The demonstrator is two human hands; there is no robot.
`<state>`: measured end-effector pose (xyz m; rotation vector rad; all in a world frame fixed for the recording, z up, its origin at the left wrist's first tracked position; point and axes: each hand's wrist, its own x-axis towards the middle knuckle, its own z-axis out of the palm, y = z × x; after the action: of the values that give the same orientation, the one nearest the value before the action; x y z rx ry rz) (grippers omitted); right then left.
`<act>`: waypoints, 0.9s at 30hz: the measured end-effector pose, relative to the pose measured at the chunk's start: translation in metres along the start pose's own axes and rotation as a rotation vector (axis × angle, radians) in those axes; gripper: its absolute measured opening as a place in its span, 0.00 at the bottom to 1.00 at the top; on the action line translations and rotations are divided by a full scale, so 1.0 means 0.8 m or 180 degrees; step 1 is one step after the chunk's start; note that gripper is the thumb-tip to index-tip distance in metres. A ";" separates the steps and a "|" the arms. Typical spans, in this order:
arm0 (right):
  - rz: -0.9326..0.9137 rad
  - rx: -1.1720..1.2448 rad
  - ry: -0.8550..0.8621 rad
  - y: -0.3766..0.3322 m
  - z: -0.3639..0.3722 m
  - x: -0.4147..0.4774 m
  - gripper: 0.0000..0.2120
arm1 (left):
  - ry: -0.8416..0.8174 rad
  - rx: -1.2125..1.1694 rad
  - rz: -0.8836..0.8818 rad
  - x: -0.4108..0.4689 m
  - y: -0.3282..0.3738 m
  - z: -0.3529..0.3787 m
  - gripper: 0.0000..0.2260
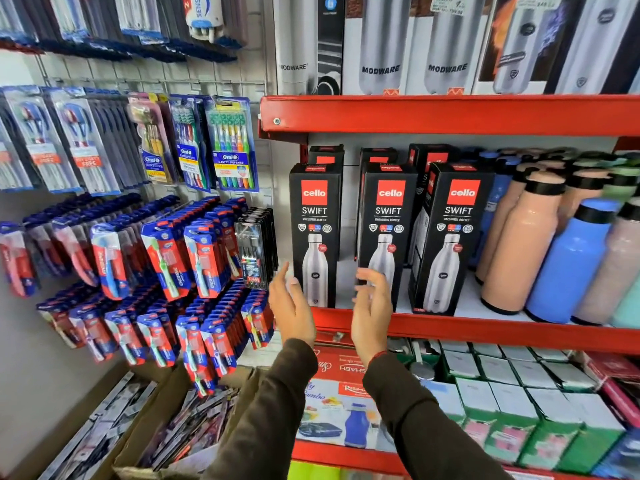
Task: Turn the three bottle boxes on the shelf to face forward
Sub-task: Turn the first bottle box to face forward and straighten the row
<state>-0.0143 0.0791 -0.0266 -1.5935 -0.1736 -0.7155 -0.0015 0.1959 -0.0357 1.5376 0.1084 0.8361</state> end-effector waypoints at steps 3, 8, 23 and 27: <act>-0.0074 0.0187 0.0496 0.004 -0.027 0.006 0.18 | 0.0083 0.0035 0.0660 -0.024 0.014 0.025 0.17; 0.0619 0.0247 0.0008 0.015 -0.063 0.025 0.29 | -0.1014 -0.0283 0.0543 -0.056 0.031 0.081 0.23; 0.1395 0.0516 -0.0697 0.033 -0.096 0.066 0.30 | -0.1297 -0.1054 -0.1332 -0.031 0.034 0.113 0.25; 0.1313 0.0476 -0.0743 0.033 -0.099 0.066 0.25 | -0.1314 -0.1129 -0.1350 -0.032 0.030 0.108 0.24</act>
<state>0.0141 -0.0155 -0.0214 -1.5025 -0.0620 -0.1924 0.0181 0.1061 -0.0175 1.2578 -0.0176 0.1795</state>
